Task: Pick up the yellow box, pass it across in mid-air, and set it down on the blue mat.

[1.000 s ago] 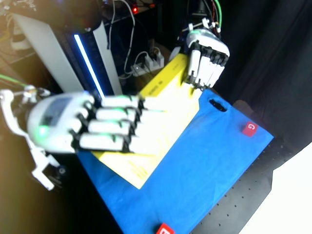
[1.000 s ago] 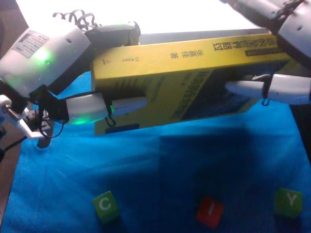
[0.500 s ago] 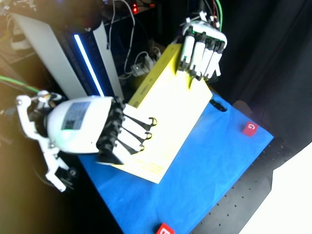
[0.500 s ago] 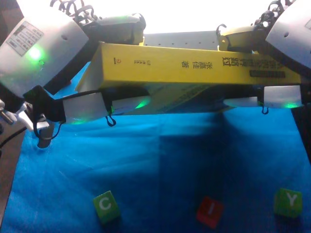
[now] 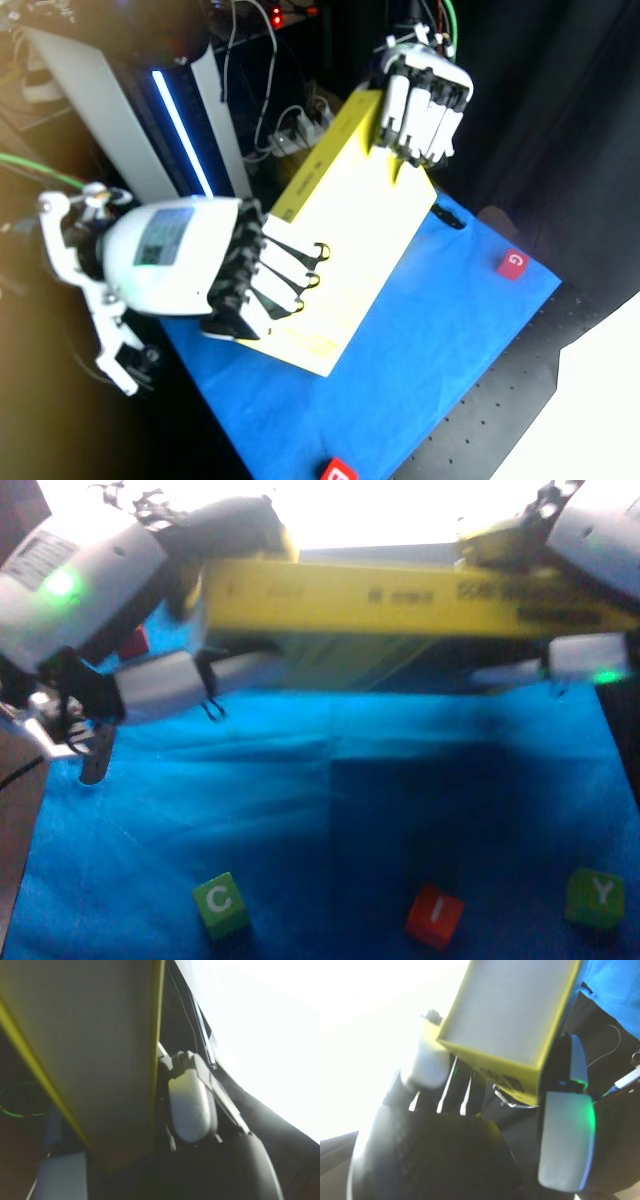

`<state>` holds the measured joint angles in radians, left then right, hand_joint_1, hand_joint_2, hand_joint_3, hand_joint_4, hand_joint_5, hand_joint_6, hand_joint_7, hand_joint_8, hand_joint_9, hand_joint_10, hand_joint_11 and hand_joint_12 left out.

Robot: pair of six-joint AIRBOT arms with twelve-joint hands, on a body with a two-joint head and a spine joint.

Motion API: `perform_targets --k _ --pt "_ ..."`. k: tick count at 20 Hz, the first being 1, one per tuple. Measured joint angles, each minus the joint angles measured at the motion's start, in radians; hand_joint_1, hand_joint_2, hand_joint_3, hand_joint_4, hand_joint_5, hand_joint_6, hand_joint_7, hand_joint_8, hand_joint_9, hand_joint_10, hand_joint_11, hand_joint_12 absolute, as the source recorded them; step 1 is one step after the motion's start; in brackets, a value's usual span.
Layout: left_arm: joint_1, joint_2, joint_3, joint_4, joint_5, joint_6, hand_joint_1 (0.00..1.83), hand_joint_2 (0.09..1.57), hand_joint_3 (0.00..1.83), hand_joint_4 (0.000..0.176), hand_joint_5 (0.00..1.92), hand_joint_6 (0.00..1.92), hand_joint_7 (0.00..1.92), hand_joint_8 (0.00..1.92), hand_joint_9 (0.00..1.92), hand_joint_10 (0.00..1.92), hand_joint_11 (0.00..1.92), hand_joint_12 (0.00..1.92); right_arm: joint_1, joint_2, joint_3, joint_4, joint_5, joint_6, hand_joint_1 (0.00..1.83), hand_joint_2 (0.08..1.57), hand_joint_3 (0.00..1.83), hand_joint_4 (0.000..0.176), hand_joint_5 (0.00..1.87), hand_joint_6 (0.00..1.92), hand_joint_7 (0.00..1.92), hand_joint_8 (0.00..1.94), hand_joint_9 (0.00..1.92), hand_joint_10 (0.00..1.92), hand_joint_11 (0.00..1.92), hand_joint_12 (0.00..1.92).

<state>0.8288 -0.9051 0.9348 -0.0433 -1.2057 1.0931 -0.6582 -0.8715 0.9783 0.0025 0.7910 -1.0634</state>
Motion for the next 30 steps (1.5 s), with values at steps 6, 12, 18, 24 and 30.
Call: perform_targets --k 6,12,18,24,30 --pt "0.017 0.032 -0.009 -0.063 -0.015 0.039 0.48 1.17 0.0 0.093 0.0 0.0 0.0 0.0 0.0 0.0 0.0 0.0 0.019 0.08 -0.051 -0.018 0.016 -0.011 1.55 1.13 0.08 0.0 1.16 1.92 1.41 1.94 1.56 1.92 1.63 1.92" --pt "0.068 0.082 -0.026 -0.171 -0.034 0.071 0.59 1.18 0.0 0.016 0.0 0.0 0.0 0.0 0.0 0.0 0.0 0.0 0.019 0.18 -0.118 -0.015 0.05 -0.009 1.6 1.14 0.07 0.0 1.14 1.92 1.41 1.94 1.58 1.92 1.67 1.92" --pt "0.153 0.137 -0.066 -0.224 -0.096 0.094 0.53 1.18 0.0 0.074 0.0 0.0 0.0 0.0 0.0 0.0 0.0 0.0 -0.074 0.187 -0.156 -0.013 0.063 -0.008 1.65 1.12 0.04 0.0 1.1 1.92 1.41 1.94 1.53 1.92 1.6 1.92" --pt "0.154 0.14 -0.066 -0.234 -0.116 0.096 0.52 1.19 0.0 0.087 0.0 0.0 0.0 0.0 0.0 0.0 0.0 0.0 -0.175 0.208 -0.155 0.078 0.05 -0.011 1.57 1.15 0.05 0.0 1.05 1.92 1.31 1.94 1.44 1.92 1.53 1.92" --pt "0.154 0.14 -0.066 -0.241 -0.122 0.097 0.43 1.2 0.0 0.106 0.0 0.0 0.0 0.0 0.0 0.0 0.0 0.0 -0.174 0.208 -0.103 0.089 -0.024 -0.008 1.42 1.17 0.04 0.0 1.0 1.92 1.25 1.94 1.38 1.92 1.47 1.92"
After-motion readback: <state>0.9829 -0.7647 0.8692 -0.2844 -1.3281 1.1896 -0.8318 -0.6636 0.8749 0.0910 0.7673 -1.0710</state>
